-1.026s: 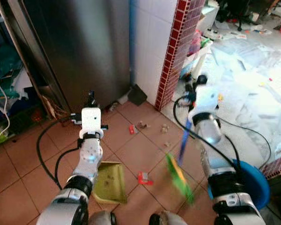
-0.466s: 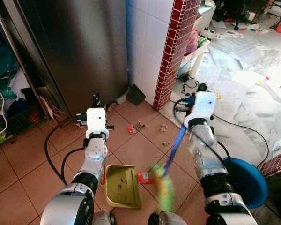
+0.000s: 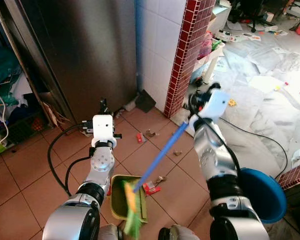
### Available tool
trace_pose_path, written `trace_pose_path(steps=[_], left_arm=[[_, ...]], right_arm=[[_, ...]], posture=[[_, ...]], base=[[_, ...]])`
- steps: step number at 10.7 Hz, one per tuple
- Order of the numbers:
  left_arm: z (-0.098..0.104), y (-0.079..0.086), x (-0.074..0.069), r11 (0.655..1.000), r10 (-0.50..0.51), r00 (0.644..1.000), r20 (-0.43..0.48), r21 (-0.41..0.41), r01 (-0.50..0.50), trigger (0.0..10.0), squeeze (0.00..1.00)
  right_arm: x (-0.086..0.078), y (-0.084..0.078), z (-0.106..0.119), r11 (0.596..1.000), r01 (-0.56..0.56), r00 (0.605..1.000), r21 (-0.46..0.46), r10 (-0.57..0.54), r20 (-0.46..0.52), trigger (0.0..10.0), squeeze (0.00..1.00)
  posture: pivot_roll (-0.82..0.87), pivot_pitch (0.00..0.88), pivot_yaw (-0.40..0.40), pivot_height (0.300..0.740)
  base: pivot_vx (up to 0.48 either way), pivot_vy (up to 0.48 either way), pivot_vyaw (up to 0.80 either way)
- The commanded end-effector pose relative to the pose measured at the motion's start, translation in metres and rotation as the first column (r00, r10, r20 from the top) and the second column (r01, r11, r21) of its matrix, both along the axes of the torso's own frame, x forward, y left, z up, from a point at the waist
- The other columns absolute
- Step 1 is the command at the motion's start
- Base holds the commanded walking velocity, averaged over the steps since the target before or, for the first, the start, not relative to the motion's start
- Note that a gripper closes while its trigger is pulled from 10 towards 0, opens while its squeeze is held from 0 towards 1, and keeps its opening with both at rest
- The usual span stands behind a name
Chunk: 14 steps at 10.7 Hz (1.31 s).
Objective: Sweep floor
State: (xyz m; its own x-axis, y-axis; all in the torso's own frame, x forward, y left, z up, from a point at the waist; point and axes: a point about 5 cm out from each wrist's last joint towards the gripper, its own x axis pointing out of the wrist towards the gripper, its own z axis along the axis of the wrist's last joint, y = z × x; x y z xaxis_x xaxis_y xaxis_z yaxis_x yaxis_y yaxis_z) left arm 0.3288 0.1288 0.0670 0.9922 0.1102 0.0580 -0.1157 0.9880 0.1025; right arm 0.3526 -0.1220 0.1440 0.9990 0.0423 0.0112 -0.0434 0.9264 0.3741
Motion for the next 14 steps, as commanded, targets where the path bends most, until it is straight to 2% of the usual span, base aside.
trace_pose_path(steps=[1, 2, 3, 4, 6, 7, 9, 10, 11, 12, 13, 14], left_arm=[[0.008, -0.004, 0.005, 1.0, -0.02, 0.999, 0.029, 0.006, 0.02, 10.0, 0.0], [0.008, -0.004, 0.005, 1.0, -0.022, 0.999, 0.026, 0.008, 0.022, 10.0, 0.0], [0.008, -0.004, 0.005, 1.0, -0.023, 0.999, 0.025, 0.008, 0.023, 10.0, 0.0], [0.007, -0.004, 0.005, 1.0, -0.026, 0.999, 0.02, 0.011, 0.025, 10.0, 0.0], [0.006, -0.004, 0.005, 0.999, -0.029, 0.999, 0.017, 0.015, 0.029, 10.0, 0.0], [0.006, -0.005, 0.005, 0.999, -0.032, 0.999, 0.018, 0.019, 0.032, 10.0, 0.0], [0.009, -0.003, 0.005, 0.999, -0.04, 0.998, 0.041, 0.026, 0.039, 10.0, 0.0], [0.014, -0.002, 0.005, 0.998, -0.045, 0.996, 0.079, 0.052, 0.041, 10.0, 0.0], [0.014, -0.003, 0.005, 0.998, -0.041, 0.996, 0.079, 0.06, 0.036, 10.0, 0.0], [0.013, -0.001, 0.006, 0.998, -0.025, 0.997, 0.069, 0.064, 0.02, 10.0, 0.0], [0.013, -0.001, 0.006, 0.998, -0.019, 0.997, 0.069, 0.065, 0.015, 10.0, 0.0], [0.013, -0.001, 0.006, 0.998, -0.021, 0.998, 0.064, 0.063, 0.017, 10.0, 0.0]], right_arm=[[0.005, 0.001, 0.027, 0.999, -0.034, 0.995, 0.042, 0.03, 0.094, 10.0, 0.0], [0.009, 0.004, 0.054, 0.994, -0.097, 0.974, -0.041, 0.104, 0.201, 10.0, 0.0], [0.01, 0.005, 0.067, 0.989, -0.11, 0.958, -0.098, 0.132, 0.256, 10.0, 0.0], [0.011, 0.004, 0.091, 0.977, -0.092, 0.921, -0.19, 0.156, 0.356, 10.0, 0.0], [0.011, -0.004, 0.103, 0.953, -0.004, 0.893, -0.304, 0.141, 0.428, 10.0, 0.0], [0.011, -0.012, 0.092, 0.925, 0.047, 0.899, -0.378, 0.126, 0.419, 10.0, 0.0], [0.007, -0.021, 0.059, 0.88, 0.083, 0.932, -0.467, 0.097, 0.35, 10.0, 0.0], [0.003, -0.022, 0.042, 0.886, 0.078, 0.948, -0.456, 0.076, 0.31, 10.0, 0.0], [0.001, -0.02, 0.029, 0.901, 0.06, 0.959, -0.429, 0.066, 0.274, 10.0, 0.0], [-0.004, -0.012, 0.007, 0.929, 0.02, 0.977, -0.37, 0.061, 0.206, 10.0, 0.0], [-0.007, -0.006, -0.002, 0.949, -0.004, 0.983, -0.314, 0.061, 0.171, 10.0, 0.0], [-0.008, -0.003, -0.002, 0.954, -0.014, 0.983, -0.3, 0.067, 0.169, 10.0, 0.0]], posture=[[-0.1, 0.045, -0.025, 0.74], [-0.1, 0.045, -0.026, 0.74], [-0.11, 0.043, -0.024, 0.74], [-0.11, 0.043, -0.024, 0.74], [-0.1, 0.042, -0.024, 0.74], [-0.1, 0.043, -0.026, 0.74], [-0.1, 0.045, -0.027, 0.74], [-0.1, 0.05, -0.028, 0.74], [-0.1, 0.054, -0.027, 0.74], [-0.1, 0.053, -0.027, 0.74], [-0.1, 0.054, -0.027, 0.74], [-0.1, 0.054, -0.027, 0.74]], base=[[0.0, 0.0, 0.0], [0.0, 0.0, 0.0], [0.0, 0.0, 0.0], [0.0, 0.0, 0.0], [0.0, 0.0, 0.0], [0.0, 0.0, 0.0], [0.0, 0.0, 0.0], [0.0, 0.0, 0.0], [0.0, 0.0, 0.0], [0.0, 0.0, 0.0], [0.0, 0.0, 0.0], [0.0, 0.0, 0.0]])
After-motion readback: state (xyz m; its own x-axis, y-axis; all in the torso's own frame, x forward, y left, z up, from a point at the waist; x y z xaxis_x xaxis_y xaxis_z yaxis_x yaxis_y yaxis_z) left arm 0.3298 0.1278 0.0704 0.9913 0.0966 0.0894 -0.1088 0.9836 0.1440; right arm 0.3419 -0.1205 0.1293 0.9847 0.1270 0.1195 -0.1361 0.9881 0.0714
